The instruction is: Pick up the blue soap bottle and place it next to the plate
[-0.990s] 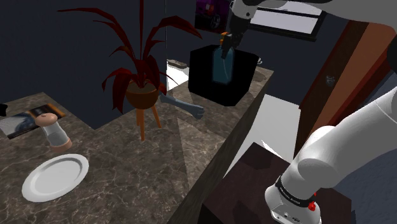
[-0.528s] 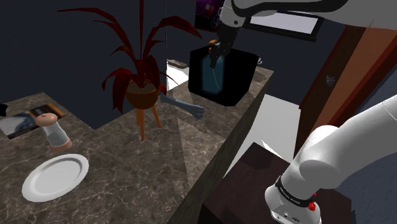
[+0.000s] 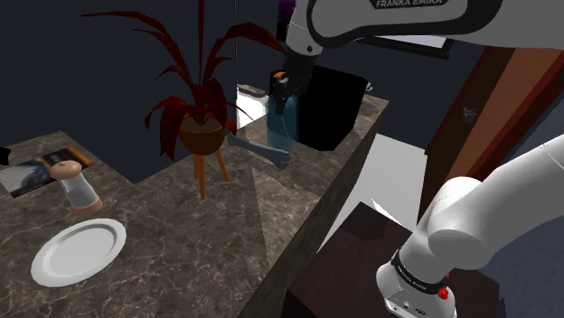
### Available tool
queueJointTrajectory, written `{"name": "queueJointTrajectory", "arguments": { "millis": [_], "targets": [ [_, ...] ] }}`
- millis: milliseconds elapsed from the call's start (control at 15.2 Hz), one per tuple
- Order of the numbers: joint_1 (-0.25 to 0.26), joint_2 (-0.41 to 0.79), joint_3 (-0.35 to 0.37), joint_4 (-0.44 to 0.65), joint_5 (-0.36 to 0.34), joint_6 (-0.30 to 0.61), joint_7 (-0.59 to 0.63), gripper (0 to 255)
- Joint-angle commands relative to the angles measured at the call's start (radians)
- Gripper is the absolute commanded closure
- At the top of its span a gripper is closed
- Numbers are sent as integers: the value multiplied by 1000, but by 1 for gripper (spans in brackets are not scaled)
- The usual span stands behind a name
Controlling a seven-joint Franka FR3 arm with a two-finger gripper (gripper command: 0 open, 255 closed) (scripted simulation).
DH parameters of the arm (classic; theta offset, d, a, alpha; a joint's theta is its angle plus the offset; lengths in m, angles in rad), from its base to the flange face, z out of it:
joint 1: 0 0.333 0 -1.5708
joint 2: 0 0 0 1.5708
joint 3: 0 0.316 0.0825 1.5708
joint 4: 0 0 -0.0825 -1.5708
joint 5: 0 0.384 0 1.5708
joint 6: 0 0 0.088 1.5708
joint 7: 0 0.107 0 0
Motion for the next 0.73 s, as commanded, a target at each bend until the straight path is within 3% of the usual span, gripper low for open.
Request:
{"name": "queueJointTrajectory", "arguments": {
  "millis": [0,660],
  "targets": [
    [16,10,36,-13,3,22,52,255],
    [89,118,209,3,-9,105,304,255]
  ]
}}
